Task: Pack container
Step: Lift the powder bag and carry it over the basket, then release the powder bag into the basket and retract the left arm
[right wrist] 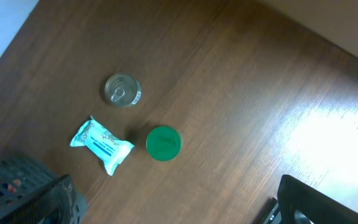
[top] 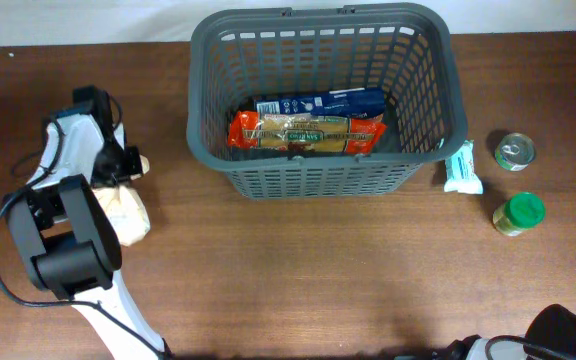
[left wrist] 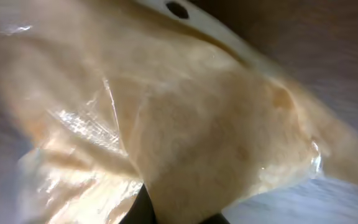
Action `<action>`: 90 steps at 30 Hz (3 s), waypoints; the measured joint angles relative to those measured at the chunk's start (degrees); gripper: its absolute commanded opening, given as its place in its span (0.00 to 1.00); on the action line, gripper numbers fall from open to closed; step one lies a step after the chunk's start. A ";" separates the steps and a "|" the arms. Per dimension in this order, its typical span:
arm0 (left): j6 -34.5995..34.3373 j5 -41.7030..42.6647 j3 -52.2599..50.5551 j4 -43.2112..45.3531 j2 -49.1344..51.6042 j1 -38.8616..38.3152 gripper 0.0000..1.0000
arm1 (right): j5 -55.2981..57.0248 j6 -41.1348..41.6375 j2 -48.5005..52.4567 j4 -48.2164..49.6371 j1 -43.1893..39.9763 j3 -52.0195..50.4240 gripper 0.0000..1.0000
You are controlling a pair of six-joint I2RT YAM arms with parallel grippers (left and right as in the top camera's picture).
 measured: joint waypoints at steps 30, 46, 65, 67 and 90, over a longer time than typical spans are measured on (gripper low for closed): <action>52.59 3.21 34.99 3.78 -19.26 -40.94 0.01 | -1.70 0.00 0.00 0.00 0.00 0.00 0.99; 56.81 3.21 34.60 2.51 2.99 -47.39 0.02 | -2.23 0.00 0.00 0.00 0.00 0.00 0.99; 39.67 -0.33 32.89 4.00 -7.89 -47.52 0.99 | -3.04 -1.66 0.00 0.00 0.00 0.00 0.99; 37.68 -1.42 32.98 4.28 -12.87 -45.90 0.99 | -3.48 -2.60 0.00 0.00 0.00 0.00 0.99; 9.68 3.89 16.59 13.42 -28.22 2.67 0.99 | 9.73 -6.36 -30.49 0.00 18.78 -13.22 0.99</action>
